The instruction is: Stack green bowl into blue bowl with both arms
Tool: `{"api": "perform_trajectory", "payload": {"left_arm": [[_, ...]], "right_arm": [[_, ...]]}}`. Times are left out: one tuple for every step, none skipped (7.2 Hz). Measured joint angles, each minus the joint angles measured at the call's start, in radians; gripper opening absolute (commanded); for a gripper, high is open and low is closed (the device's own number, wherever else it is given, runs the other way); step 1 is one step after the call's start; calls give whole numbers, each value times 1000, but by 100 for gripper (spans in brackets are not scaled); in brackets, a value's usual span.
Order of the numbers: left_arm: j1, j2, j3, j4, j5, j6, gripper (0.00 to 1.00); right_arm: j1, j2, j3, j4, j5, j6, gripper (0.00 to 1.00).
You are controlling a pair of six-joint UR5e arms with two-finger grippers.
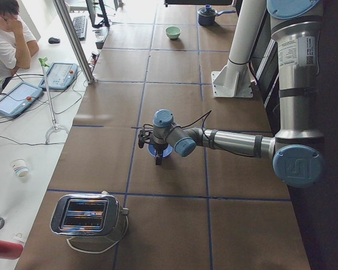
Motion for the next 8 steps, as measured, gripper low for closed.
{"api": "perform_trajectory", "payload": {"left_arm": [[22, -1, 13, -8, 12, -15, 24], [30, -2, 20, -13, 16, -33, 6], [33, -4, 23, -15, 16, -54, 0], [33, -5, 23, -17, 15, -66, 0], [34, -6, 19, -17, 11, -72, 0], [34, -9, 2, -12, -5, -83, 0], [33, -30, -36, 14, -48, -124, 0], [33, -85, -93, 88, -95, -193, 0]], "right_arm": [[0, -1, 0, 0, 0, 0, 100], [0, -3, 0, 0, 0, 0, 100], [0, -4, 0, 0, -1, 0, 100], [0, -4, 0, 0, -1, 0, 100], [0, -5, 0, 0, -1, 0, 100], [0, -6, 1, 0, -2, 0, 100], [0, -7, 1, 0, -1, 0, 100], [0, -7, 2, 0, -1, 0, 100]]}}
